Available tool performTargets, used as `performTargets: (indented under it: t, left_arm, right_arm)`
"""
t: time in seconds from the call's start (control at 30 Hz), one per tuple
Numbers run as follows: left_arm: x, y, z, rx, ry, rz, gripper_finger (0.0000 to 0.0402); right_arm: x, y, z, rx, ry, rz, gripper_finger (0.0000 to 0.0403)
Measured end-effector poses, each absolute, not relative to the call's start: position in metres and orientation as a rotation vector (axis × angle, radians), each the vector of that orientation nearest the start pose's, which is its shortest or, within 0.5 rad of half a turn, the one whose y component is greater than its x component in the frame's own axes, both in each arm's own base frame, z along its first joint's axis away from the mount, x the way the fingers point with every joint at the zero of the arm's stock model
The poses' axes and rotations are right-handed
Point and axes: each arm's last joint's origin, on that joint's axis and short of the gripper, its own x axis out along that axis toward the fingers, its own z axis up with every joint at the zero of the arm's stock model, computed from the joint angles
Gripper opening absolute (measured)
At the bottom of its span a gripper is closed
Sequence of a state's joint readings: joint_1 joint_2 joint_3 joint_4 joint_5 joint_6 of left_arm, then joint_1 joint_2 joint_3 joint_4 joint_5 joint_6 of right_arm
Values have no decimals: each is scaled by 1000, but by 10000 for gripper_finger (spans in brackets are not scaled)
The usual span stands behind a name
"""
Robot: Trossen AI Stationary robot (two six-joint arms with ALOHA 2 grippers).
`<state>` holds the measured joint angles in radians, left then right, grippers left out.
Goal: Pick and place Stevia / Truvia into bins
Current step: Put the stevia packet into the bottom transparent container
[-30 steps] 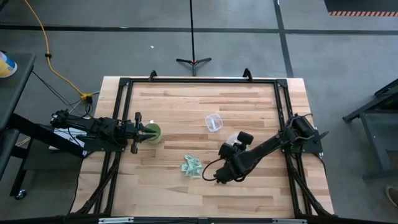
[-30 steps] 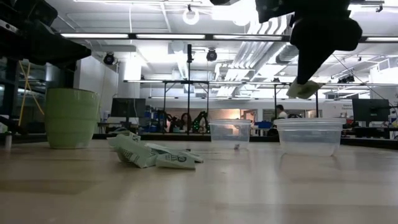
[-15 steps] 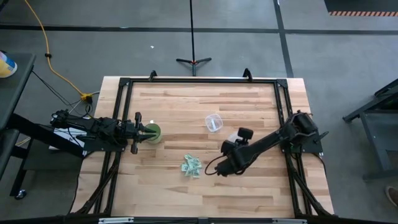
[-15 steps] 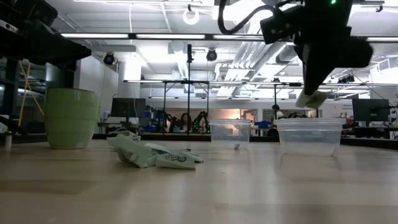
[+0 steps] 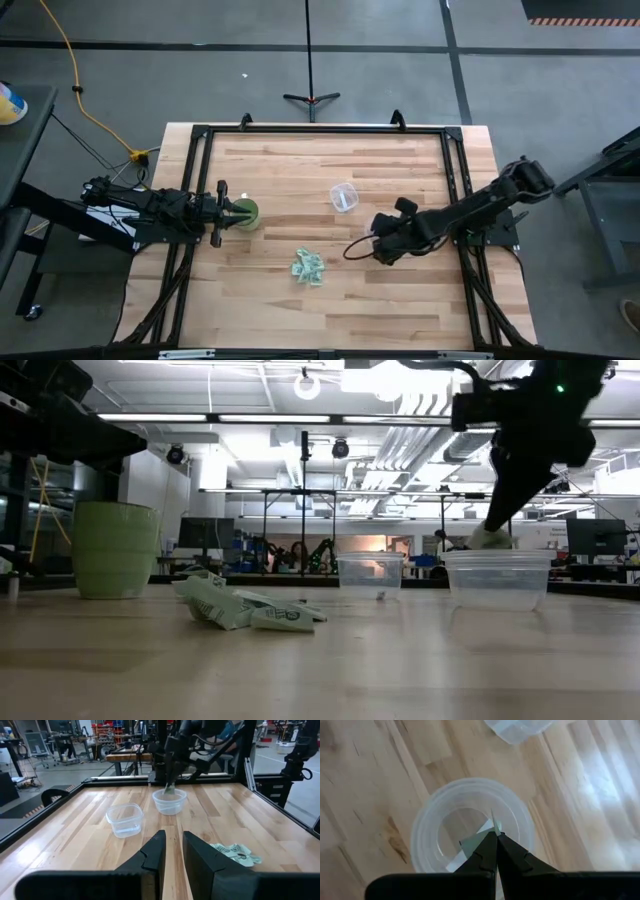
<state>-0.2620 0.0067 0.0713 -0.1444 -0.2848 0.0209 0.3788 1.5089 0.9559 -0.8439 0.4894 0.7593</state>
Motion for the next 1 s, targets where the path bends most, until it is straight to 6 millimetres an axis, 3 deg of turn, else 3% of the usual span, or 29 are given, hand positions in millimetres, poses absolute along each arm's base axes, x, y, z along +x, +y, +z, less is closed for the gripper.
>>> performTargets:
  t: [0.23, 0.47, 0.63, 0.8, 0.9, 1.0]
  left_arm:
    - [91, -16, 173, 42, 76, 22, 99]
    - [91, -16, 173, 42, 77, 22, 99]
    - [91, -16, 173, 42, 77, 22, 99]
    - [91, -16, 173, 42, 77, 22, 99]
    - [91, -16, 173, 42, 77, 22, 99]
    - [91, -16, 173, 42, 77, 21, 99]
  right_arm:
    - [236, 79, 189, 147, 1025, -574, 13]
    - [241, 80, 193, 171, 985, -567, 96]
    - [266, 90, 206, 216, 748, -416, 154]
    - [296, 109, 222, 177, 460, -188, 184]
    - [309, 118, 213, 134, 400, -109, 193]
    - [322, 123, 192, 87, 405, -68, 197]
